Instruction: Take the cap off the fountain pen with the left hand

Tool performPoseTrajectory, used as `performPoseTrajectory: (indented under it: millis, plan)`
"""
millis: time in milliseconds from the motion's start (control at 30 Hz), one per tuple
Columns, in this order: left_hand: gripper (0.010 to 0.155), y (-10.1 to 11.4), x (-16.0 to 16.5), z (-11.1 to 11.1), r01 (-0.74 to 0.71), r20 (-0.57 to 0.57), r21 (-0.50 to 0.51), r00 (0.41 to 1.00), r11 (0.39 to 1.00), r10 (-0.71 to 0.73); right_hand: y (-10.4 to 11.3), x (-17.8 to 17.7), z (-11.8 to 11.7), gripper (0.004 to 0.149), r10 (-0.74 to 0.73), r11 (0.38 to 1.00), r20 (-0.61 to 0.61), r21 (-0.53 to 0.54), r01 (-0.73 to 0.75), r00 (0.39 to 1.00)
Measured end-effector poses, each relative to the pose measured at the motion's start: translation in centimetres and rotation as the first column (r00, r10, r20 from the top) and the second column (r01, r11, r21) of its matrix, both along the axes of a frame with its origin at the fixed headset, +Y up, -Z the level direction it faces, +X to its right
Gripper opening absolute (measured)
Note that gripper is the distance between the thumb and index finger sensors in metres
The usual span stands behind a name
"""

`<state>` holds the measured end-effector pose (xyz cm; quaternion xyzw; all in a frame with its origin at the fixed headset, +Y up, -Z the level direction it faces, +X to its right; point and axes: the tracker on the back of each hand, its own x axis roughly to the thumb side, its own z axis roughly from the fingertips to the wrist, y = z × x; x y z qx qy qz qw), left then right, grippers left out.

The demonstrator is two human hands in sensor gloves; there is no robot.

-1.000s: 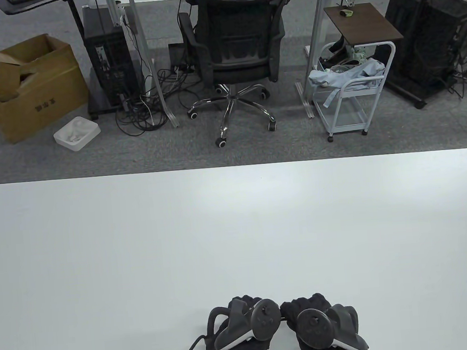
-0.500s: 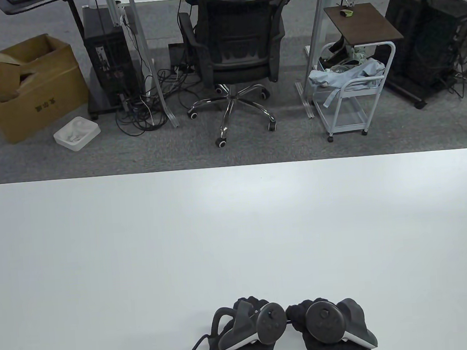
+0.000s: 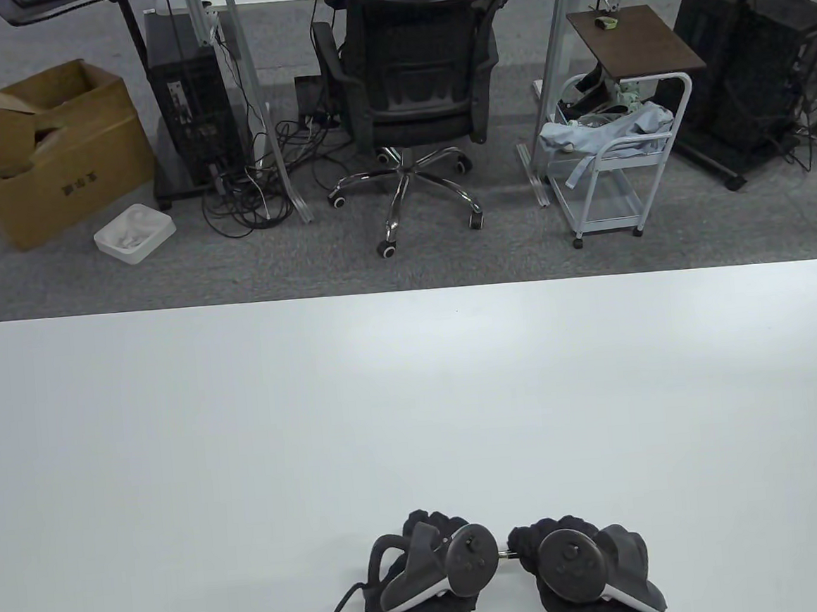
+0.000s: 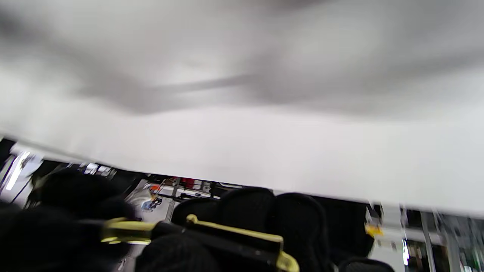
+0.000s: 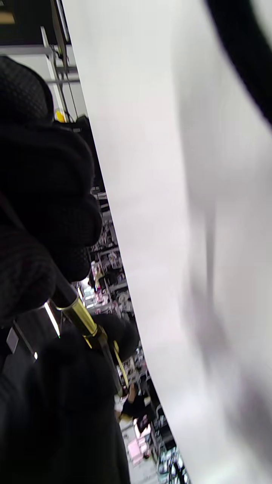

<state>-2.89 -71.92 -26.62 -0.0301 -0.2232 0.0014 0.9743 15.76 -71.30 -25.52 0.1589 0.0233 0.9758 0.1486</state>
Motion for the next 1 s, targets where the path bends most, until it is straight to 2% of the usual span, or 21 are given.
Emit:
performPoseTrajectory:
  millis: [33,100,133,200,333,533,633,767,1000]
  plan:
    - [0.042,0.0,-0.8,-0.3,-0.013,-0.010,0.032,1.000,0.999,0.013,0.1,1.3,-0.2,0.044,-0.036,0.999,0.032,0.004,0.035,0.999]
    - [0.041,0.2,-1.9,-0.6,-0.123,-0.062,-0.052,0.991,0.991,0.120,0.5,2.8,-0.5,0.044,-0.087,0.996,0.059,0.013,0.086,0.994]
    - [0.041,0.4,-2.4,-0.8,-0.199,-0.089,-0.070,0.977,0.978,0.193,0.8,3.5,-0.6,0.044,-0.120,0.993,0.083,0.030,0.118,0.989]
    - [0.040,0.8,-2.9,-1.0,-0.249,-0.120,-0.061,0.963,0.967,0.240,1.3,4.3,-0.6,0.044,-0.186,0.981,0.126,0.071,0.178,0.974]
    - [0.039,1.6,-3.3,-2.0,-0.227,-0.185,0.054,0.955,0.972,0.233,1.7,5.1,-0.6,0.044,-0.238,0.969,0.162,0.107,0.223,0.958]
    - [0.039,1.9,-1.5,-5.1,-0.156,-0.243,0.045,0.956,0.987,0.162,1.9,5.6,-0.5,0.044,-0.243,0.966,0.167,0.137,0.222,0.956]
    - [0.039,0.8,-0.4,-7.0,-0.160,-0.280,0.024,0.947,0.987,0.160,1.8,6.0,-0.6,0.044,-0.240,0.967,0.196,0.132,0.216,0.951]
    - [0.038,-1.9,0.9,-8.9,-0.101,-0.288,-0.040,0.954,0.994,0.086,1.5,6.6,-0.8,0.044,-0.216,0.973,0.251,0.139,0.185,0.944]
    - [0.036,-4.7,2.5,-10.2,0.060,-0.252,-0.087,0.964,0.994,-0.080,1.4,7.0,-0.9,0.044,-0.235,0.969,0.259,0.138,0.205,0.937]
